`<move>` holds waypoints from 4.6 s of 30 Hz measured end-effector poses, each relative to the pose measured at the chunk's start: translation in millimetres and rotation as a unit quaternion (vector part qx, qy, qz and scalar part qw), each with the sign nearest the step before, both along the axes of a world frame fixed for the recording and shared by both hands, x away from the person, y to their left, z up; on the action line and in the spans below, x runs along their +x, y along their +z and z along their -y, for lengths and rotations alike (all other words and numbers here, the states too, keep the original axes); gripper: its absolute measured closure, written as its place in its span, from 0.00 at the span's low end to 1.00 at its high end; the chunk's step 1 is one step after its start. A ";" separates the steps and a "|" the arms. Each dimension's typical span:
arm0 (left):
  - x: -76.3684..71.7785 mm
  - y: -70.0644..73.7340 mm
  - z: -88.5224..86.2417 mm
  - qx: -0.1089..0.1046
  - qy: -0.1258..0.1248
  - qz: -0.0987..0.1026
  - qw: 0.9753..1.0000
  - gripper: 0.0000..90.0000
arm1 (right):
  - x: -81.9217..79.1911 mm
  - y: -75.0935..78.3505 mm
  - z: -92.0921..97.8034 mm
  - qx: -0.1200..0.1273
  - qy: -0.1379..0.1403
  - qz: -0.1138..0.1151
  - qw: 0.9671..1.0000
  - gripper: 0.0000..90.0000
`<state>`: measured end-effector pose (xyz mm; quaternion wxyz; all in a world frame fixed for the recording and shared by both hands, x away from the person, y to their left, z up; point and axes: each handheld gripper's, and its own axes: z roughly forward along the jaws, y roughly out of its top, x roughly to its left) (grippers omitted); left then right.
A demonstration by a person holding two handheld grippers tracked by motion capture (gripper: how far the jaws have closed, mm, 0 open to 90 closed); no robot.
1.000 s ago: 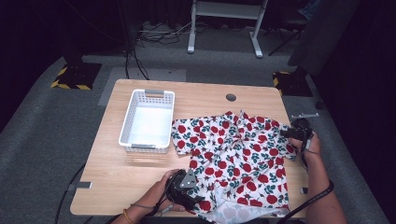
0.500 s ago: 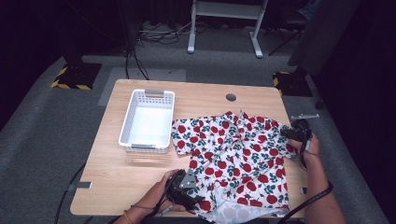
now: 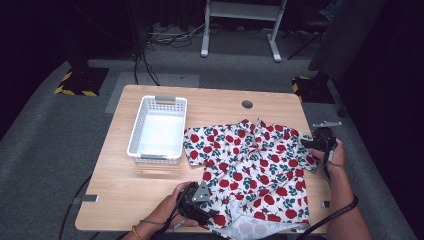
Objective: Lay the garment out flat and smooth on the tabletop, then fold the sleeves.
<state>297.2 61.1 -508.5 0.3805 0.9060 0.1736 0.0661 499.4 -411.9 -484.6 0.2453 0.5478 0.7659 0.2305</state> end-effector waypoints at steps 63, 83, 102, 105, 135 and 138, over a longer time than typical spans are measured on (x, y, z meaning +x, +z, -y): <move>-0.1 -0.2 -0.2 -0.002 0.003 -0.001 1.000 0.26 | -47.1 38.9 -114.9 0.018 0.168 0.046 0.985 0.97; -0.2 -0.2 -0.1 -0.002 0.004 0.000 1.000 0.26 | -70.5 50.6 -115.7 0.034 0.165 0.069 0.983 0.66; -0.3 -0.1 -0.1 -0.001 0.004 0.000 1.000 0.26 | -51.8 -2.4 -91.3 0.041 0.132 -0.021 0.990 0.54; -0.3 -0.1 -0.1 -0.001 0.004 0.000 1.000 0.26 | -51.6 -4.0 -90.8 0.048 0.127 -0.016 0.991 0.64; -0.3 -0.2 -0.1 -0.001 0.004 0.000 1.000 0.26 | -67.4 10.4 -108.4 0.055 0.134 0.013 0.989 0.63; -0.4 -0.1 0.0 -0.001 0.004 0.000 1.000 0.26 | -65.6 3.8 -105.6 0.052 0.125 -0.005 0.991 0.55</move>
